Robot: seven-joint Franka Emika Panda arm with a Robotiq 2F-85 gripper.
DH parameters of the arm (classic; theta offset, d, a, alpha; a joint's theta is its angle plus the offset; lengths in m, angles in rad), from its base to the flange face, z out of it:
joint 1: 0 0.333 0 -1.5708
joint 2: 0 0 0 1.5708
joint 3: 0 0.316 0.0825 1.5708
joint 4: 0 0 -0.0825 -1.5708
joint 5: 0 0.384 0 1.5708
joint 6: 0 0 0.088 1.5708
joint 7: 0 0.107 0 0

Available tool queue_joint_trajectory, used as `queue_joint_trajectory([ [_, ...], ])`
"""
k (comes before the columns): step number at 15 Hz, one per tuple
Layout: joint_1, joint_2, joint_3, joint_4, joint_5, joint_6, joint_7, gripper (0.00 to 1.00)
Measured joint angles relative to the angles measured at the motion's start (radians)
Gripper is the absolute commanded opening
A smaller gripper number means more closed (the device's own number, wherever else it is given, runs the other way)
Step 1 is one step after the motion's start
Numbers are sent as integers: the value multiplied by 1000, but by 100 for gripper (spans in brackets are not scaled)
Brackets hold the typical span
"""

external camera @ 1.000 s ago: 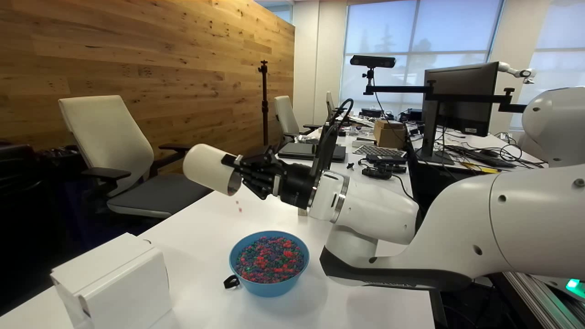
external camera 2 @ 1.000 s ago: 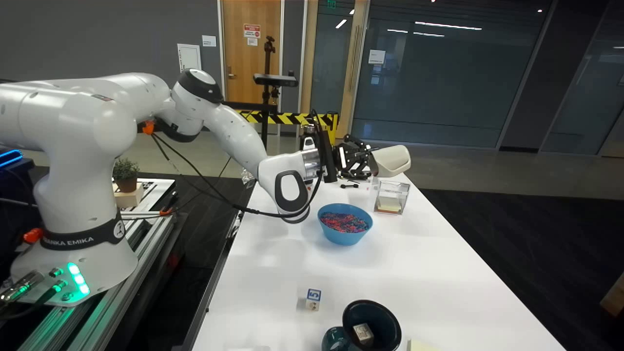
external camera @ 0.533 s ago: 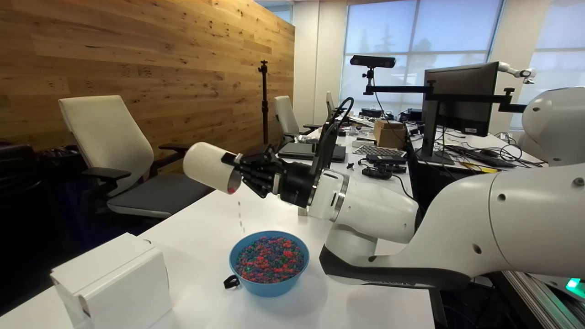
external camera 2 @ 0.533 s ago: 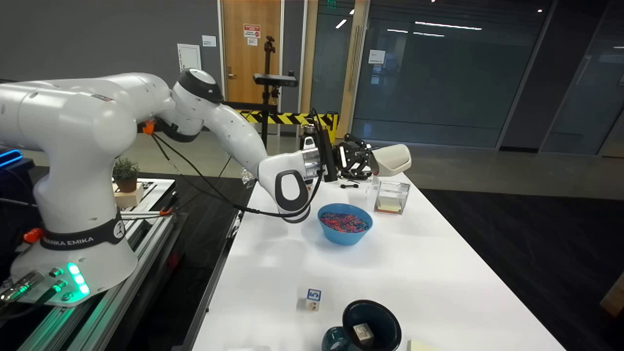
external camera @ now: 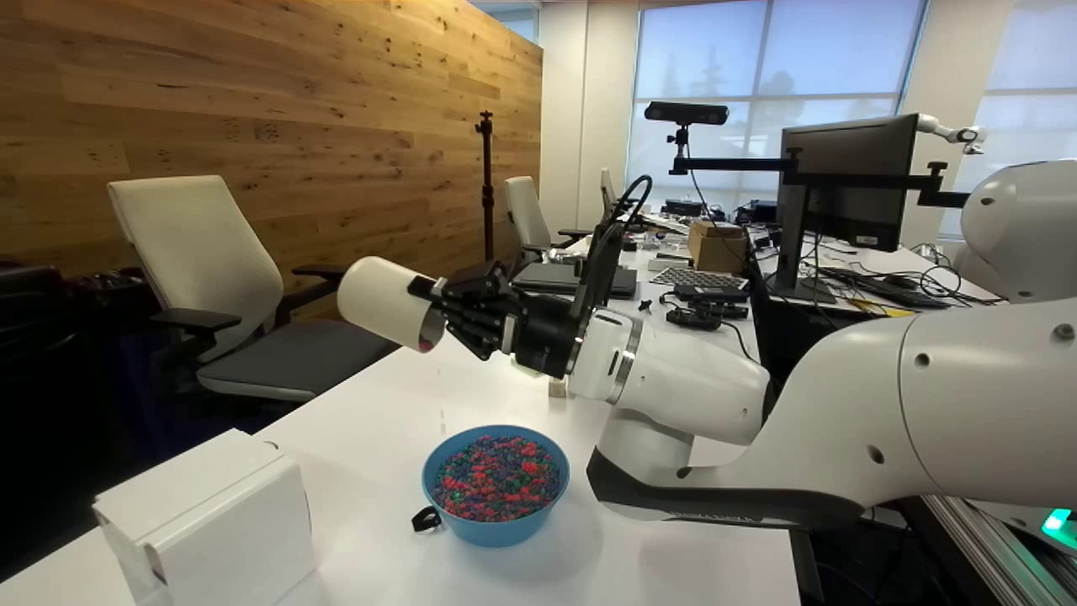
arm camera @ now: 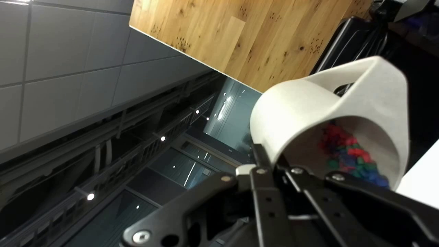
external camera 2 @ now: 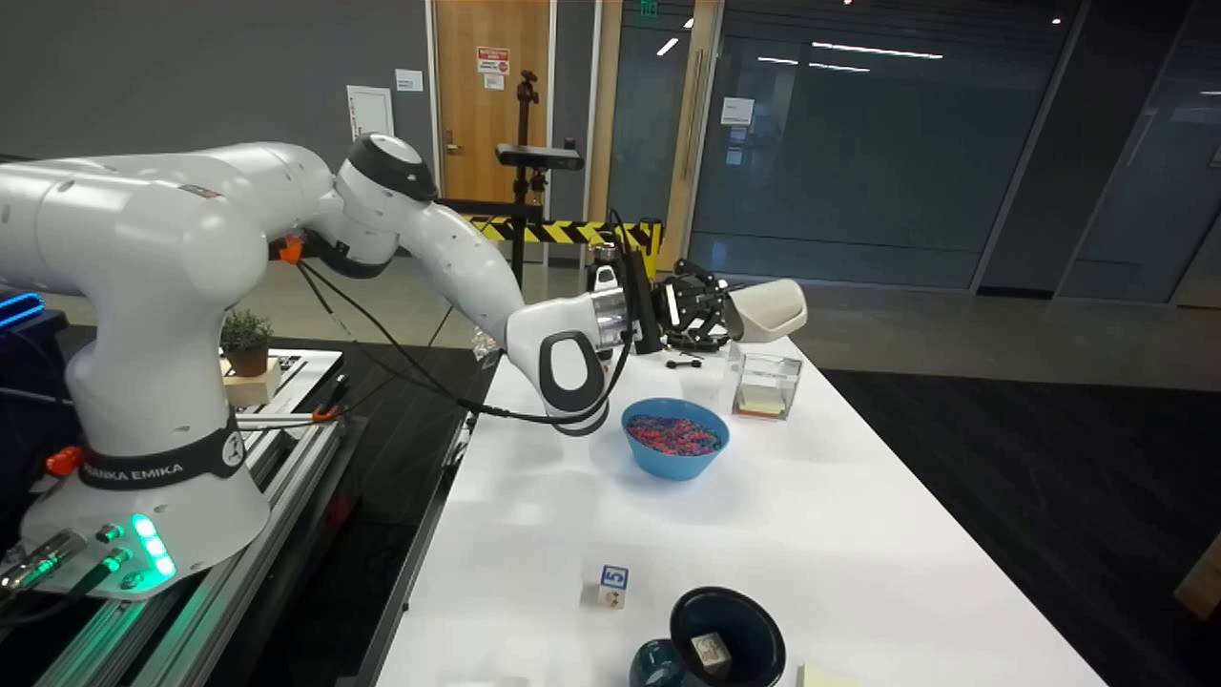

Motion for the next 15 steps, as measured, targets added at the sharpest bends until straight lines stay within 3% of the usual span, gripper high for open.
queue_joint_trajectory([
  [15, 1, 0, -15, 0, 0, 0, 0, 1],
])
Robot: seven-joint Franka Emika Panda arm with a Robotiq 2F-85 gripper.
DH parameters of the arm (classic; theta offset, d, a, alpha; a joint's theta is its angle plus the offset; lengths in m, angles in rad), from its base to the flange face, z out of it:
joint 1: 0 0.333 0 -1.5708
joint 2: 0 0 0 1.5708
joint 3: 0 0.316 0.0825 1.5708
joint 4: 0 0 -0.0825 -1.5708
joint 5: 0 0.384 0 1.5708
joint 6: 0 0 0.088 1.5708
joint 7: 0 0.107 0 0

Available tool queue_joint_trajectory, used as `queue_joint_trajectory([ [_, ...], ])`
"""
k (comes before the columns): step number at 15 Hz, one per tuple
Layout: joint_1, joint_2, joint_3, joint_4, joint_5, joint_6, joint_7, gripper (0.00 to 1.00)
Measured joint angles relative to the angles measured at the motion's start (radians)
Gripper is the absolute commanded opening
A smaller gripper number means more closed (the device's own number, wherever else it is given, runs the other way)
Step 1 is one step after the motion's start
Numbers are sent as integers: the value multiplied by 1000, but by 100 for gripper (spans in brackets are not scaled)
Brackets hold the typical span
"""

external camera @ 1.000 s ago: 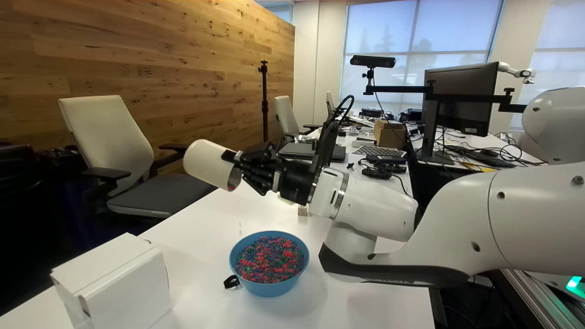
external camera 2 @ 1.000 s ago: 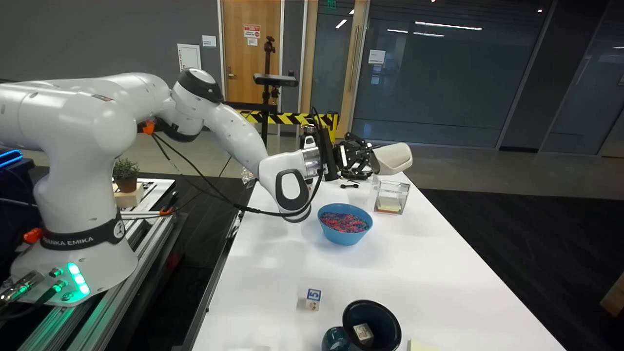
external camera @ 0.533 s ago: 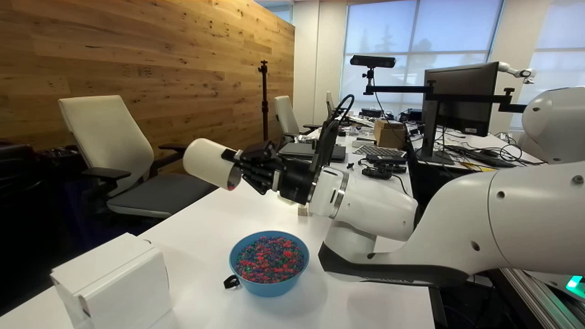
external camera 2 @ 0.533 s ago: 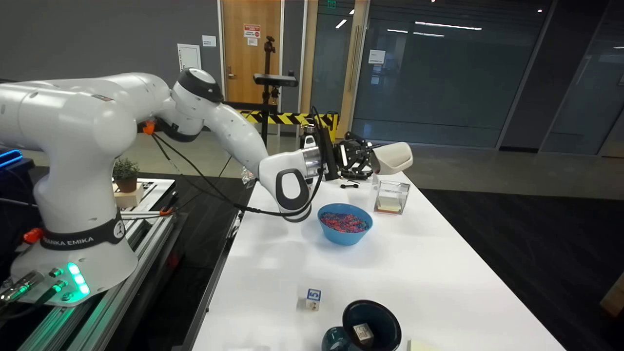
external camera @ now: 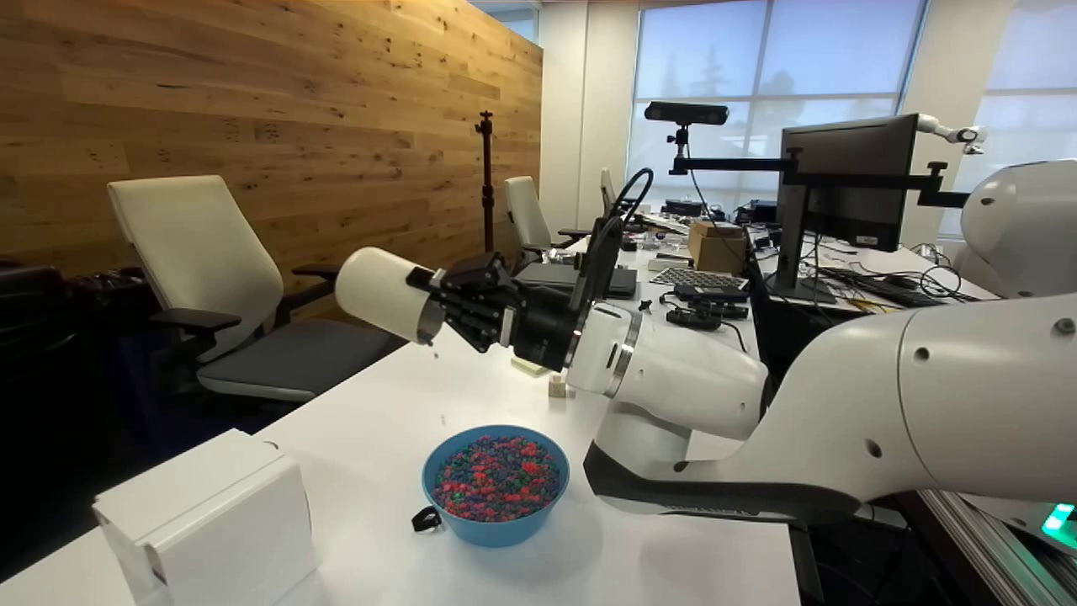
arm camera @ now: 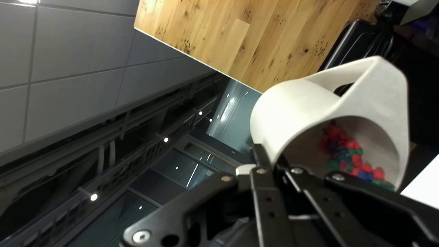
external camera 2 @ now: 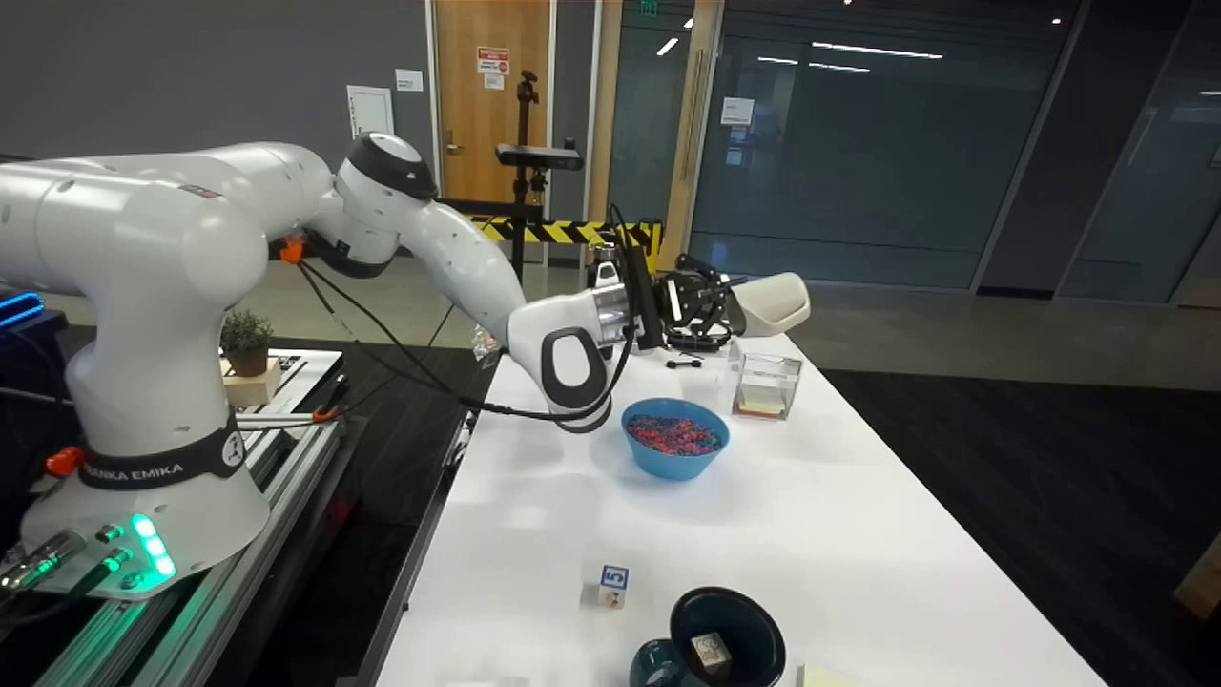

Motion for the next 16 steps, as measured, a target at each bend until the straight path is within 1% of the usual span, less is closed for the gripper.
queue_joint_trajectory([
  [16, 1, 0, -12, 0, 0, 0, 0, 1],
])
